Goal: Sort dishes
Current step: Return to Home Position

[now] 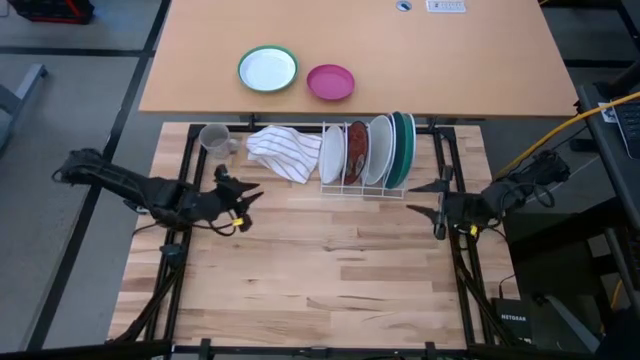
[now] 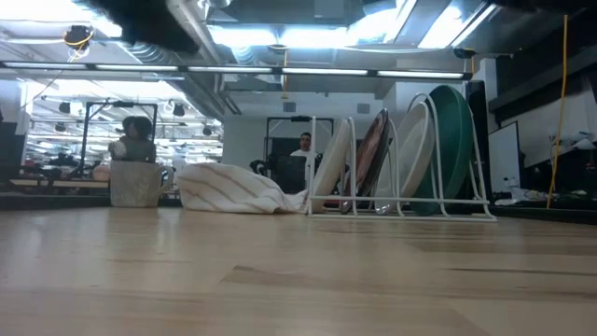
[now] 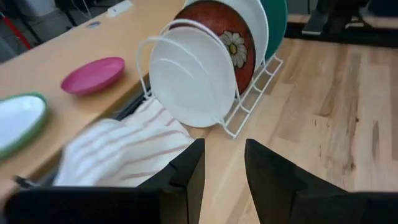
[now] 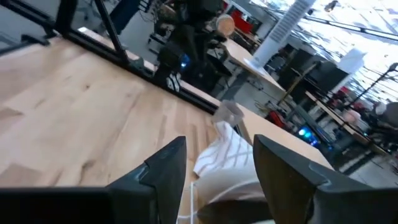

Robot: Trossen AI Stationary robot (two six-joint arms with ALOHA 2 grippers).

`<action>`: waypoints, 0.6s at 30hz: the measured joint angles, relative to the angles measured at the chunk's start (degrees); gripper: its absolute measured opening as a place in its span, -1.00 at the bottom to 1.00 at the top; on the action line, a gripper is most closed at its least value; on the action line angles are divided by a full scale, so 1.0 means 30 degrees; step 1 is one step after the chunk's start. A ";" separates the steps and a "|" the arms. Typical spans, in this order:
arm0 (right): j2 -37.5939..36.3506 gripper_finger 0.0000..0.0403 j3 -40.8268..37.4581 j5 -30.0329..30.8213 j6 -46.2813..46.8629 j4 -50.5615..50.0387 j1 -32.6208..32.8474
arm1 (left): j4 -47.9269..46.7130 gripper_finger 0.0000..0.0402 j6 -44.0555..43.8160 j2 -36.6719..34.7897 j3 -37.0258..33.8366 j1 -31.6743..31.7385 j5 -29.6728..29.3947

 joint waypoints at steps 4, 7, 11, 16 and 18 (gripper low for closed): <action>-0.1175 -0.06 -0.1964 0.0662 0.0378 0.0550 0.0000 | 0.4735 -0.48 0.0231 -0.2460 -0.4734 -0.0084 0.0003; -0.1895 -0.06 -0.3521 0.2129 0.1048 0.1618 0.0000 | 0.8386 -0.48 0.1092 -0.3874 -0.7682 -0.0077 0.0005; -0.2848 -0.06 -0.5396 0.3447 0.1567 0.2803 0.0000 | 1.1615 -0.48 0.2276 -0.5542 -1.0503 -0.0077 0.0006; -0.4037 -0.06 -0.6904 0.3510 0.1941 0.2992 0.0000 | 1.2967 -0.48 0.3222 -0.7782 -1.2748 -0.0069 0.0005; -0.4501 -0.06 -0.7397 0.3629 0.1903 0.3295 0.0000 | 1.2983 -0.48 0.3620 -0.8832 -1.3333 -0.0069 0.0005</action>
